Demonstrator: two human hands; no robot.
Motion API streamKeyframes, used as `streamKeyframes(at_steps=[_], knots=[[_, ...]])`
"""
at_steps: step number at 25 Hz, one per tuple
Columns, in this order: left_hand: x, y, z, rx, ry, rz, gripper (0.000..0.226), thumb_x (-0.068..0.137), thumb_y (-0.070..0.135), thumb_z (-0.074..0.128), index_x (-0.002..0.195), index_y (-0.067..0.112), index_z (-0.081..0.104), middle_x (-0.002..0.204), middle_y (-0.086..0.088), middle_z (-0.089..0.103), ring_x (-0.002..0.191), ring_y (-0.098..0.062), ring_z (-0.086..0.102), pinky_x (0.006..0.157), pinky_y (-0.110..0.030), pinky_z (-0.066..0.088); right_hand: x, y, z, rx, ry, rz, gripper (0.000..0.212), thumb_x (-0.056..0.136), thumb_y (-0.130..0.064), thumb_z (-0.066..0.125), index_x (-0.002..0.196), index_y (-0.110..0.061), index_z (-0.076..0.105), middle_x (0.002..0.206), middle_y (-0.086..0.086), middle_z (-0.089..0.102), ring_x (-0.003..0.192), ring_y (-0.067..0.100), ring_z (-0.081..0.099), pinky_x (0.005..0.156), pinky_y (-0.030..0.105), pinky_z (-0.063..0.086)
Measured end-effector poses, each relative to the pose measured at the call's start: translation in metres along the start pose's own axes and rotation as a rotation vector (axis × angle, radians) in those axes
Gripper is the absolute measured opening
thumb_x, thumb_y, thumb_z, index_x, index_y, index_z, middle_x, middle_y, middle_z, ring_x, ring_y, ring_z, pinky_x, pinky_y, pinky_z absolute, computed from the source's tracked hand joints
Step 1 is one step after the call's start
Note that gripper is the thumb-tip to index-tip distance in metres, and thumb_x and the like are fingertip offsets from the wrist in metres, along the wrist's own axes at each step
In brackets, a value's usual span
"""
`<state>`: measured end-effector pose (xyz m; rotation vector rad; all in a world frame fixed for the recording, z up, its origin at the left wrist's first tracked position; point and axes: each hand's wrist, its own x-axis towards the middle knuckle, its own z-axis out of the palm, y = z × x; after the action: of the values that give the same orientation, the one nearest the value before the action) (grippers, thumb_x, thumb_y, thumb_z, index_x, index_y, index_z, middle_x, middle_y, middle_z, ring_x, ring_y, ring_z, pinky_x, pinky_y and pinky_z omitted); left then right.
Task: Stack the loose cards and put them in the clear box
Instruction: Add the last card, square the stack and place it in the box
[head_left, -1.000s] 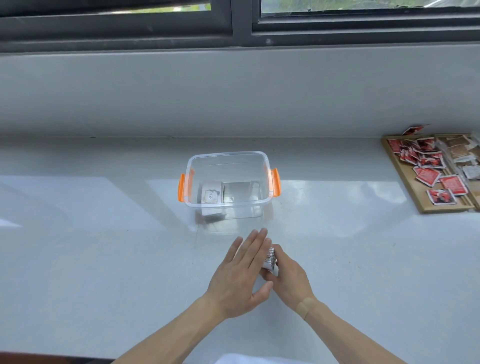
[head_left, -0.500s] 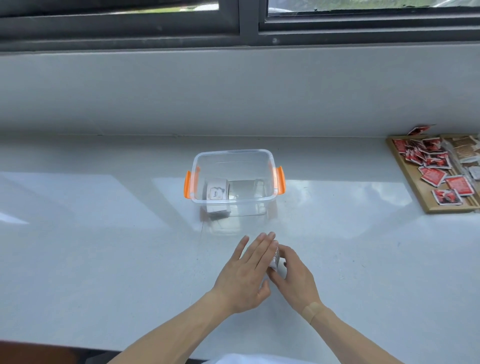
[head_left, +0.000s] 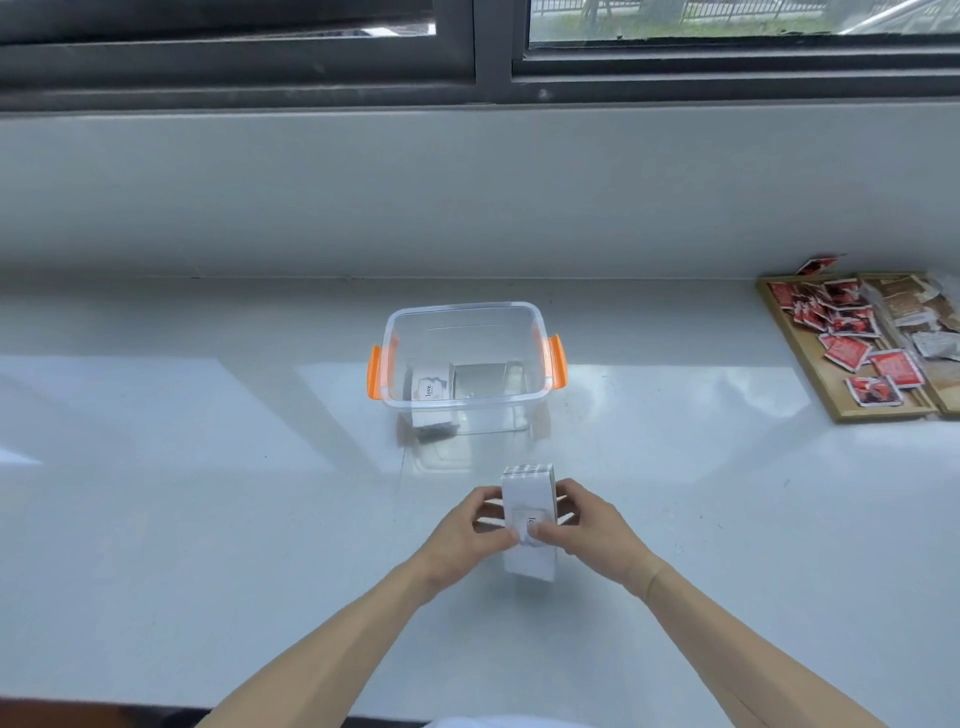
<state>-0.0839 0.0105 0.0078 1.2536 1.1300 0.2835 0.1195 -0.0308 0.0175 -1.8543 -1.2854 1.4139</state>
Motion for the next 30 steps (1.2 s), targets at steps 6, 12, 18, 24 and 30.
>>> streamKeyframes(at_steps=[6, 12, 18, 24, 30], knots=[[-0.016, 0.01, -0.014, -0.128, -0.023, -0.031, 0.037, 0.08, 0.023, 0.07, 0.116, 0.017, 0.059, 0.116, -0.015, 0.067, 0.104, -0.028, 0.068, 0.097, -0.048, 0.054, -0.011, -0.029, -0.006, 0.052, -0.192, 0.013, 0.035, 0.076, -0.033, 0.073, 0.108, -0.026, 0.06, 0.103, -0.002, 0.069, 0.094, 0.018, 0.066, 0.068, 0.032, 0.055], [-0.029, 0.051, -0.033, -0.083, 0.036, 0.05, 0.036, 0.074, 0.023, 0.064, 0.109, 0.019, 0.059, 0.111, -0.019, 0.068, 0.092, -0.025, 0.067, 0.088, -0.046, 0.056, -0.015, -0.071, -0.014, 0.103, -0.256, -0.055, 0.035, 0.082, -0.031, 0.072, 0.114, -0.032, 0.057, 0.104, 0.001, 0.068, 0.091, 0.018, 0.066, 0.066, 0.028, 0.055], [-0.008, 0.118, -0.083, -0.137, 0.11, 0.053, 0.033, 0.07, 0.024, 0.063, 0.102, 0.014, 0.059, 0.081, -0.004, 0.068, 0.074, -0.018, 0.065, 0.064, -0.027, 0.056, 0.026, -0.111, -0.045, -0.047, 0.453, -0.396, 0.032, 0.086, -0.049, 0.053, 0.113, -0.034, 0.059, 0.105, -0.016, 0.065, 0.097, 0.007, 0.06, 0.076, 0.031, 0.05], [0.052, 0.157, -0.133, -0.057, 0.283, -0.036, 0.033, 0.067, 0.03, 0.062, 0.096, 0.015, 0.058, 0.087, -0.006, 0.067, 0.067, -0.022, 0.061, 0.065, -0.033, 0.053, 0.104, -0.116, -0.058, -0.72, 0.503, -0.523, 0.071, 0.086, -0.066, 0.038, 0.144, -0.024, 0.034, 0.15, 0.0, 0.037, 0.143, 0.026, 0.022, 0.11, 0.042, 0.027], [0.103, 0.144, -0.13, -0.021, 0.373, -0.178, 0.048, 0.067, 0.034, 0.065, 0.107, 0.009, 0.057, 0.086, -0.005, 0.068, 0.067, -0.022, 0.065, 0.067, -0.035, 0.056, 0.144, -0.101, -0.047, -0.829, 0.289, -0.412, 0.089, 0.079, -0.084, 0.021, 0.151, -0.033, 0.007, 0.163, -0.004, 0.004, 0.148, 0.018, -0.006, 0.119, 0.052, 0.001]])
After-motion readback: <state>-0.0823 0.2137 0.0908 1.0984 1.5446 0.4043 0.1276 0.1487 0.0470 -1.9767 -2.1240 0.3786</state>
